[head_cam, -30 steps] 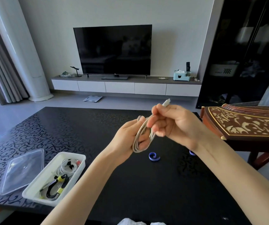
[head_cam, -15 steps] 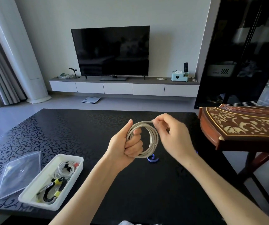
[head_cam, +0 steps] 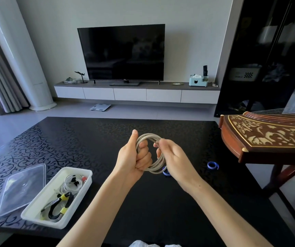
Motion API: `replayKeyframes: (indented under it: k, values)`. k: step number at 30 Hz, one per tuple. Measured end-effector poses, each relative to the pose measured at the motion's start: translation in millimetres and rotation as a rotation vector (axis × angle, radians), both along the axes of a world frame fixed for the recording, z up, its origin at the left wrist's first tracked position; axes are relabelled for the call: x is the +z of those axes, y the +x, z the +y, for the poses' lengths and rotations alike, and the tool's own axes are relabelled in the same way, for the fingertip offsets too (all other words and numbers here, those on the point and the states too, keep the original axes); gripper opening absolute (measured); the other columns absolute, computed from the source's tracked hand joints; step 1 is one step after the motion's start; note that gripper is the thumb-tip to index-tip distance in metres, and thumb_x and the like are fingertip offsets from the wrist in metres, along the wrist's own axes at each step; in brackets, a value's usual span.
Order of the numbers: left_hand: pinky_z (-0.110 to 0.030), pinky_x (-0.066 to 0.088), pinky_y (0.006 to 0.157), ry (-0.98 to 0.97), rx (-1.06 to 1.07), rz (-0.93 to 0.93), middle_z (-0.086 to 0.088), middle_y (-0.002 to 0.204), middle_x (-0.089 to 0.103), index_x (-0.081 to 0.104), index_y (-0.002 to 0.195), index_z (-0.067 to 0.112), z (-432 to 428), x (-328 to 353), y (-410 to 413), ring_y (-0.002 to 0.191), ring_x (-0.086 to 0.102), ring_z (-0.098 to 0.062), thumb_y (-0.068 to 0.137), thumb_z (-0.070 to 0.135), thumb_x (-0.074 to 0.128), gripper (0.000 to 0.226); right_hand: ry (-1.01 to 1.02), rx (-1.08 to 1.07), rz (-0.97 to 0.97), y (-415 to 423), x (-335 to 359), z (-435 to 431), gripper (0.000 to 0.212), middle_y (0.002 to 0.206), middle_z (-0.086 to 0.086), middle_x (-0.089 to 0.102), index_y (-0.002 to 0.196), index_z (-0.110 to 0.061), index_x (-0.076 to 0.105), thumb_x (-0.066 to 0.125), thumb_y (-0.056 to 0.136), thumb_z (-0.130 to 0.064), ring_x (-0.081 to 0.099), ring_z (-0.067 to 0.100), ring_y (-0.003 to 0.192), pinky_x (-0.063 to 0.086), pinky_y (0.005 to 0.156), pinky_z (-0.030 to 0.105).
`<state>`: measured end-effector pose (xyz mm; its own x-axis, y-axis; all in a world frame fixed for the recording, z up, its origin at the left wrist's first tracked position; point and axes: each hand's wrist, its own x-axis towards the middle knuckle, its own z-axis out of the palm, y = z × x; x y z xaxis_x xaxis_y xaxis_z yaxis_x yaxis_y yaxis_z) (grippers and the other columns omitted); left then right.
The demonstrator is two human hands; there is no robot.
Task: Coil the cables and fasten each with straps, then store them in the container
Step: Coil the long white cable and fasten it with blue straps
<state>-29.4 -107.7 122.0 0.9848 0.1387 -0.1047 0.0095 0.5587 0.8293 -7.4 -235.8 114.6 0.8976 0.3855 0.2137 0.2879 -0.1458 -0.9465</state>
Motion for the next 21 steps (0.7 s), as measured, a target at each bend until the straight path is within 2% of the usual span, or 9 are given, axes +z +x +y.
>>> replayKeyframes:
  k: [2,5,7,10,13,15,17,19,21]
  values:
    - [-0.020,0.014,0.032,-0.031,0.017,0.000,0.006,0.034,0.022,0.041,0.049,0.016,-0.3,-1.0,1.4,0.026,0.017,-0.007,0.100,0.044,0.033,0.058,0.001,0.013,0.011,2.2,-1.6,2.2,0.032,0.083,0.000,0.061,0.103,-0.017,0.060,0.033,0.101,-0.035,0.059,0.008,0.079,0.047,0.072,0.012]
    - [-0.017,0.014,0.029,-0.113,0.006,-0.013,0.005,0.033,0.021,0.042,0.048,0.016,0.8,-0.1,3.8,0.024,0.018,-0.007,0.101,0.040,0.032,0.059,0.114,0.049,0.126,8.3,-1.7,1.3,0.034,0.087,0.000,0.070,0.102,-0.018,0.064,0.034,0.102,-0.033,0.067,0.015,0.088,0.051,0.091,0.033]
    - [-0.016,0.015,0.028,-0.135,-0.037,-0.015,0.006,0.032,0.021,0.042,0.046,0.016,3.8,1.4,4.5,0.023,0.018,-0.007,0.101,0.039,0.032,0.059,0.187,0.093,0.169,12.8,2.6,-3.6,0.036,0.092,0.005,0.073,0.103,-0.015,0.067,0.034,0.102,-0.030,0.068,0.020,0.093,0.051,0.092,0.040]
    - [-0.019,0.013,0.030,-0.122,-0.129,-0.007,0.006,0.032,0.022,0.042,0.047,0.016,10.2,2.5,2.7,0.024,0.019,-0.007,0.100,0.037,0.033,0.057,0.282,0.226,0.249,20.7,12.9,-15.9,0.035,0.100,0.015,0.072,0.110,-0.008,0.066,0.036,0.102,-0.024,0.068,0.027,0.099,0.055,0.088,0.040]
    - [-0.019,0.014,0.030,-0.088,-0.203,-0.011,0.007,0.032,0.023,0.043,0.049,0.016,16.1,1.7,0.7,0.024,0.020,-0.006,0.098,0.038,0.034,0.055,0.031,0.218,0.014,25.5,26.0,-26.1,0.022,0.094,0.007,0.073,0.104,-0.017,0.068,0.047,0.098,-0.015,0.069,0.019,0.094,0.058,0.081,0.032]
    - [-0.019,0.014,0.032,-0.042,-0.261,-0.017,0.007,0.032,0.024,0.046,0.050,0.015,19.2,0.5,-1.0,0.024,0.021,-0.006,0.097,0.038,0.034,0.053,-0.200,0.091,-0.256,29.7,35.3,-31.1,0.019,0.092,-0.001,0.073,0.102,-0.017,0.070,0.052,0.095,-0.018,0.069,0.012,0.088,0.057,0.077,0.025]
    - [-0.020,0.015,0.033,0.002,-0.346,-0.019,0.006,0.034,0.026,0.048,0.052,0.014,19.3,-0.7,-4.1,0.026,0.023,-0.006,0.093,0.039,0.036,0.049,-0.357,-0.038,-0.517,32.4,43.1,-33.7,0.019,0.088,-0.001,0.073,0.099,-0.012,0.071,0.054,0.095,-0.019,0.067,0.010,0.077,0.052,0.069,0.018]
    - [-0.018,0.020,0.032,-0.005,-0.417,-0.042,0.006,0.034,0.028,0.050,0.055,0.013,17.3,-1.7,-5.6,0.026,0.025,-0.006,0.091,0.040,0.036,0.047,-0.362,-0.131,-0.655,33.6,49.7,-32.8,0.018,0.084,0.001,0.072,0.094,-0.010,0.071,0.054,0.095,-0.016,0.063,0.007,0.068,0.047,0.063,0.015]
    - [-0.017,0.024,0.030,-0.035,-0.446,-0.071,0.006,0.034,0.029,0.050,0.056,0.013,15.7,-1.7,-4.7,0.026,0.027,-0.006,0.092,0.039,0.034,0.047,-0.300,-0.182,-0.668,34.9,52.8,-29.8,0.019,0.083,0.001,0.072,0.093,-0.008,0.070,0.053,0.095,-0.015,0.061,0.003,0.068,0.048,0.065,0.011]
